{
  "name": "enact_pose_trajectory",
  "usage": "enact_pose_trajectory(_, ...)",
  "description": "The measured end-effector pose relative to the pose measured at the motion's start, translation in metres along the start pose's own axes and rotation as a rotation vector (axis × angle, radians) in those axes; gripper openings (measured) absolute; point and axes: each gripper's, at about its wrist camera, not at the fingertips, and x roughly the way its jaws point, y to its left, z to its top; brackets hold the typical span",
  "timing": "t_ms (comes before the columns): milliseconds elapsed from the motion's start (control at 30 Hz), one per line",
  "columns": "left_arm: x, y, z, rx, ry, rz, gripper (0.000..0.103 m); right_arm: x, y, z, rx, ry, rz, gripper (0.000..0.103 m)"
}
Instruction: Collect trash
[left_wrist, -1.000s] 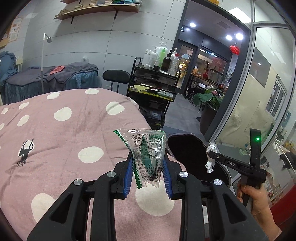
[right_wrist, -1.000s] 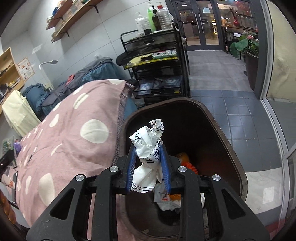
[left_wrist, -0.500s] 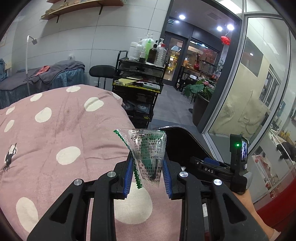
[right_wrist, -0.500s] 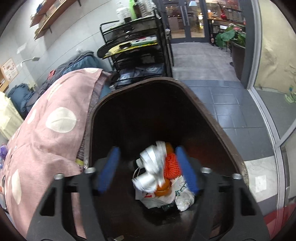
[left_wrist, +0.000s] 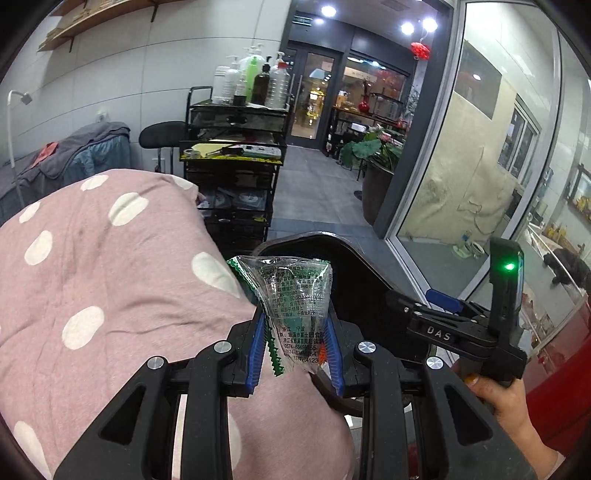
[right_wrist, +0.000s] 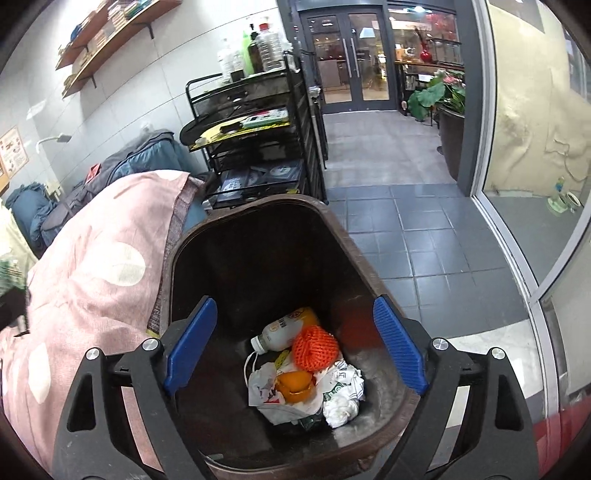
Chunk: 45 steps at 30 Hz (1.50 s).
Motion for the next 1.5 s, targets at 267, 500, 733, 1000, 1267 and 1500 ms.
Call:
enact_pose_trajectory(267, 0.037, -0.015, 0.009, 0.052, 0.073, -0.013, 0.028, -0.012, -0.021, 0.001, 0.036, -0.011, -0.028, 0.086)
enact_pose_trajectory(500, 0.072, -0.033, 0.012, 0.123, 0.143, -0.017, 0.028, -0.019, -0.032, 0.003, 0.055, -0.019, -0.044, 0.086)
enact_pose_trajectory(733, 0.095, -0.047, 0.007, 0.206, 0.18, 0.004, 0.063, -0.026, -0.049, 0.006, 0.086, -0.028, -0.065, 0.086)
enact_pose_trajectory(1000, 0.09, -0.059, 0.002, 0.266, 0.109, 0.002, 0.096, -0.033, -0.063, 0.009, 0.115, -0.036, -0.08, 0.086)
enact_pose_trajectory(1267, 0.06, -0.051, -0.001, 0.206, 0.035, 0.008, 0.097, -0.046, -0.061, 0.015, 0.126, -0.085, -0.074, 0.094)
enact_pose_trajectory(1500, 0.018, -0.04, -0.004, 0.157, -0.065, 0.031, 0.097, -0.052, -0.047, 0.02, 0.108, -0.101, -0.05, 0.097)
